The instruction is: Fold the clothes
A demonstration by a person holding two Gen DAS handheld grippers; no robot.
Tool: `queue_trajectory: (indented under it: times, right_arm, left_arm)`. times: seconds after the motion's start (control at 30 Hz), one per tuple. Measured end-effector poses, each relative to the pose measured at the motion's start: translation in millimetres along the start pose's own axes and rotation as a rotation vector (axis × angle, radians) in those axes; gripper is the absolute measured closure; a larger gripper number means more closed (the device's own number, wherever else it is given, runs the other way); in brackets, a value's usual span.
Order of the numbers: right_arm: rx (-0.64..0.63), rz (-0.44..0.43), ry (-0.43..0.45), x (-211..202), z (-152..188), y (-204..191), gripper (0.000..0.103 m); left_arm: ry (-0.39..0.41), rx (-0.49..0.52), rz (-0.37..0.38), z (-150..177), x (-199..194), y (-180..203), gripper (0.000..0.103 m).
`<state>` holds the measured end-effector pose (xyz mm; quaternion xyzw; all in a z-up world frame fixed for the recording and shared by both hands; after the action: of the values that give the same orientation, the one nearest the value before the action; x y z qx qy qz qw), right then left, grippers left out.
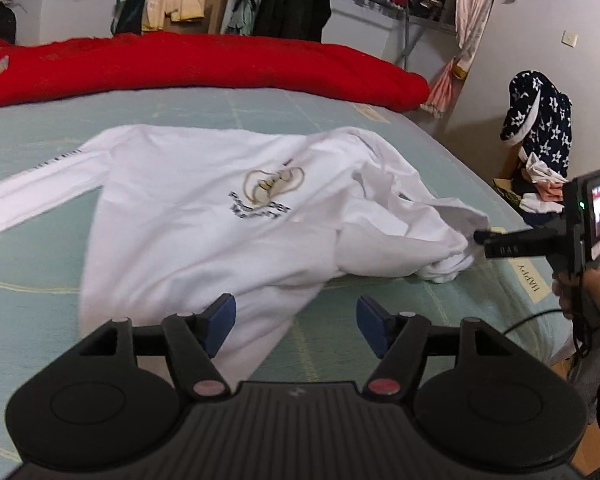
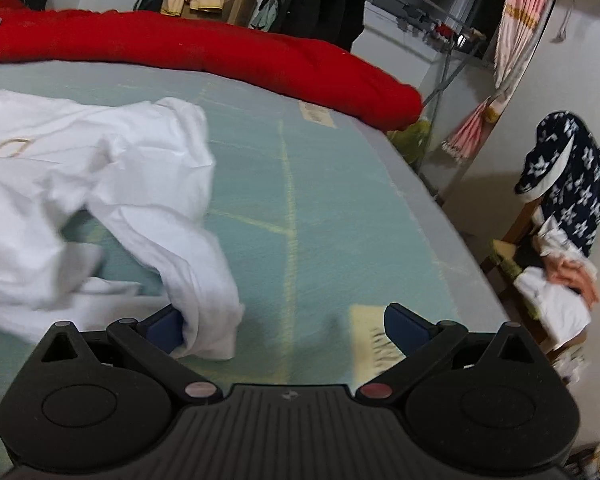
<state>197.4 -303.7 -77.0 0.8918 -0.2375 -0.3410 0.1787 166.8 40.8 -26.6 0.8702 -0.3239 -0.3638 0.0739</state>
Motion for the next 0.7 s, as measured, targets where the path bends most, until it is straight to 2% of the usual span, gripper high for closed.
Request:
queue_trajectory:
  times: [0.07,0.2,0.33,0.4,0.63,0.7]
  right_arm:
    - [0.019,-0.016,-0.012,3,-1,6,0.0]
    - [0.06,-0.168,-0.072,8,7,2,0.0]
    - [0.096,-0.218,-0.148,21,18,-7,0.0]
    - [0.077,-0.167,-0.141,24,18,-4,0.0]
    - [-0.086,0.181,-0.01,30,-2,16,0.0]
    - [-0.08,0.252,0.002,40,-9,30,0.0]
  left_arm:
    - [-0.006,-0.007,0.012,1,6,2,0.036]
    - [-0.02,-0.014,0.005,1,13,0,0.036]
    - [-0.023,-0.023,-0.006,1,15,-3,0.036]
    - [-0.023,-0.026,-0.005,1,15,-4,0.036]
    - [-0.023,-0.036,-0.002,2,16,-8,0.036]
    - [-0.021,-0.036,0.0,1,16,-7,0.036]
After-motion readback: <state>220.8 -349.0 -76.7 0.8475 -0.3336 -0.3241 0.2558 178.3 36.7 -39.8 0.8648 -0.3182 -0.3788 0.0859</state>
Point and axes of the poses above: each gripper's, at about its wrist camera, not at the fingertips, and x roughly the way its jaws point, y to its right, z to its underside, the point moved 1 cm from there along x, roughly the way its jaws point, and after that the axes turned 12 degrees about z, right-handed, at the moved point
